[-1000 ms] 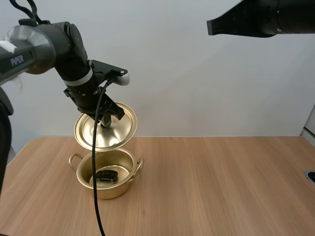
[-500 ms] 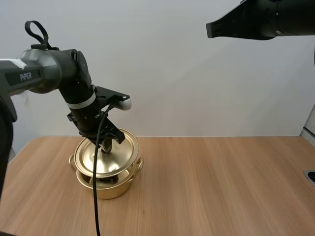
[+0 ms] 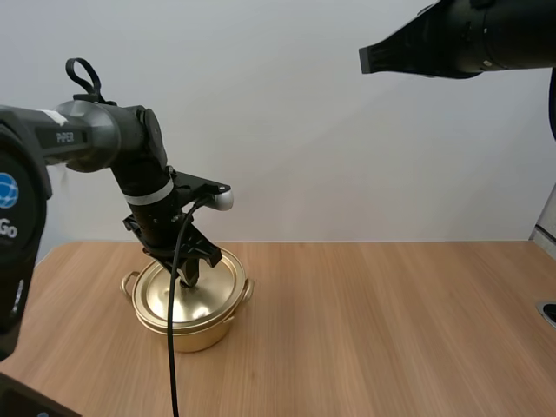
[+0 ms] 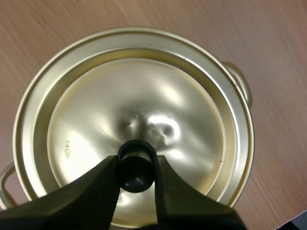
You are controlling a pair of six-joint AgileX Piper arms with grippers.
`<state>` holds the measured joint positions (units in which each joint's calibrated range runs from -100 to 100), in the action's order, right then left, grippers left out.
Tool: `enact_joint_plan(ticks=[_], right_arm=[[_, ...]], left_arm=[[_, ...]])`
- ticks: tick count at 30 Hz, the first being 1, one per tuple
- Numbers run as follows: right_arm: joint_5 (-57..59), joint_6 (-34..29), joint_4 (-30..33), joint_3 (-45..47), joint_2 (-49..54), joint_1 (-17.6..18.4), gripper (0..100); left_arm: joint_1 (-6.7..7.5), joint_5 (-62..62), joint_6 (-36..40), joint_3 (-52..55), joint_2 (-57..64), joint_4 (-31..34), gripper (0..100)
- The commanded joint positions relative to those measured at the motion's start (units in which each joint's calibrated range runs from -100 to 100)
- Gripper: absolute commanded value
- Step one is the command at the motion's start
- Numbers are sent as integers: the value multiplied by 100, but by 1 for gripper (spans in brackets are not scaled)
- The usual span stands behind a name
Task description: Open the pot, put the car inside, and close it
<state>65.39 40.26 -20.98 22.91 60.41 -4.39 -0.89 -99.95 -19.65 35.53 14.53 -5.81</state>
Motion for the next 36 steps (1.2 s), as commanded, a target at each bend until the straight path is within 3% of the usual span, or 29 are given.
enact_joint_plan(ticks=[1, 7, 10, 36], right_arm=[[-4, 4, -9, 9, -2, -6, 0], [-4, 4, -9, 9, -2, -6, 0], [-4, 4, -9, 9, -2, -6, 0], [-5, 16, -12, 9, -2, -6, 0]], left_arm=[[-3, -5, 6, 6, -115, -13, 4], [-3, -5, 116, 6, -204, 181, 34], [-3, -5, 127, 6, -213, 274, 41], [-3, -5, 240, 95, -417, 274, 43]])
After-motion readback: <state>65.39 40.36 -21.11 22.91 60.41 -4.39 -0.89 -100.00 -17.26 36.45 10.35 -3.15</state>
